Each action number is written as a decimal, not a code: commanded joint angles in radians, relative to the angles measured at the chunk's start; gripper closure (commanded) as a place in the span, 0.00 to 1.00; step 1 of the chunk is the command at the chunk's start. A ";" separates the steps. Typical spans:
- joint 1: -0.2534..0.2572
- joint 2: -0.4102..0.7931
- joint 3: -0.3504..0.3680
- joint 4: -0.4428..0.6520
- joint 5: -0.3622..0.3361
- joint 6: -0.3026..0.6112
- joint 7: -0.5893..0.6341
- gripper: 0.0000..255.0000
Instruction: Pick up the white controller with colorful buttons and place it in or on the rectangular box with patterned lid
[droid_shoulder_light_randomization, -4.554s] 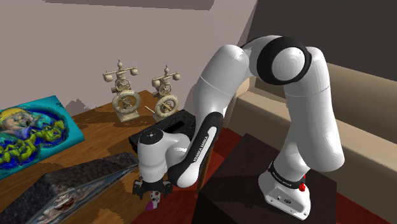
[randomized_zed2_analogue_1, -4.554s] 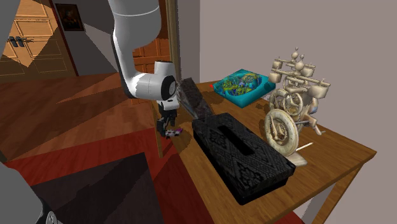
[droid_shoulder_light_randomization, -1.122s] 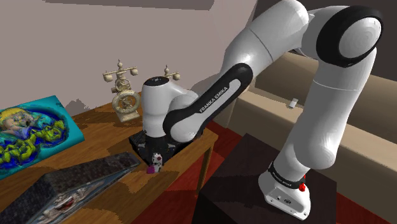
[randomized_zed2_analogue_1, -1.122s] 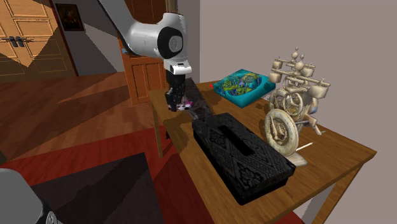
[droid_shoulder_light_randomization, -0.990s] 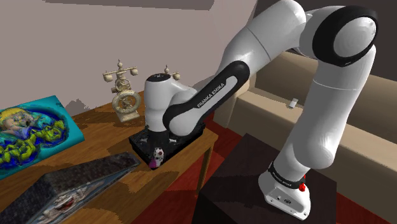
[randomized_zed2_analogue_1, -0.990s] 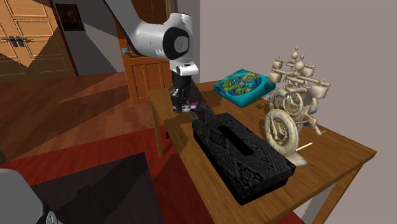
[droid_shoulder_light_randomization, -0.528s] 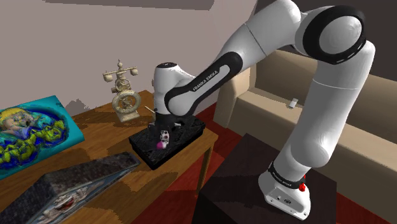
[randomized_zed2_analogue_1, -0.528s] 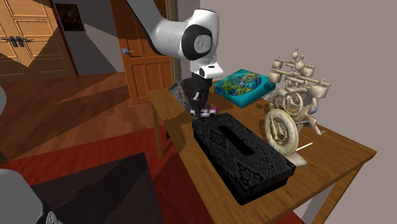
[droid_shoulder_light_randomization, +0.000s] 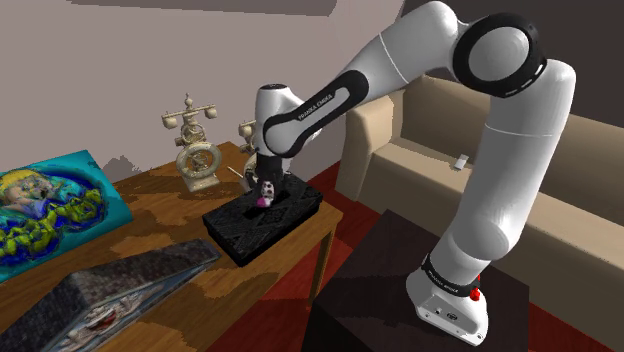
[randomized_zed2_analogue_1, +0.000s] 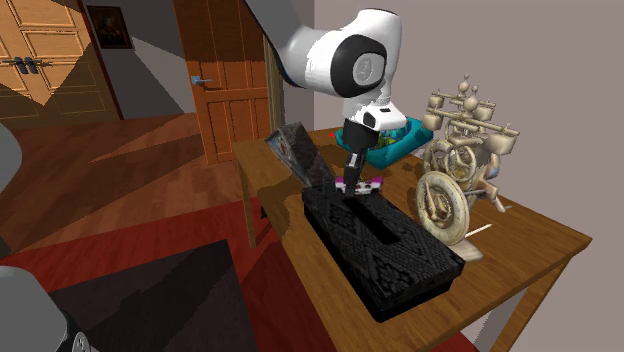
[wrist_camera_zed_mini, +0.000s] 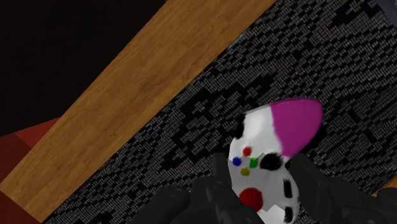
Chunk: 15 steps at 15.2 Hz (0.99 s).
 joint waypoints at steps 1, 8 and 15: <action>-0.030 0.022 -0.021 0.035 -0.004 -0.016 -0.050 1.00; -0.019 0.092 -0.034 0.022 -0.035 0.064 -0.034 1.00; -0.005 0.167 -0.053 0.019 -0.066 0.139 -0.017 1.00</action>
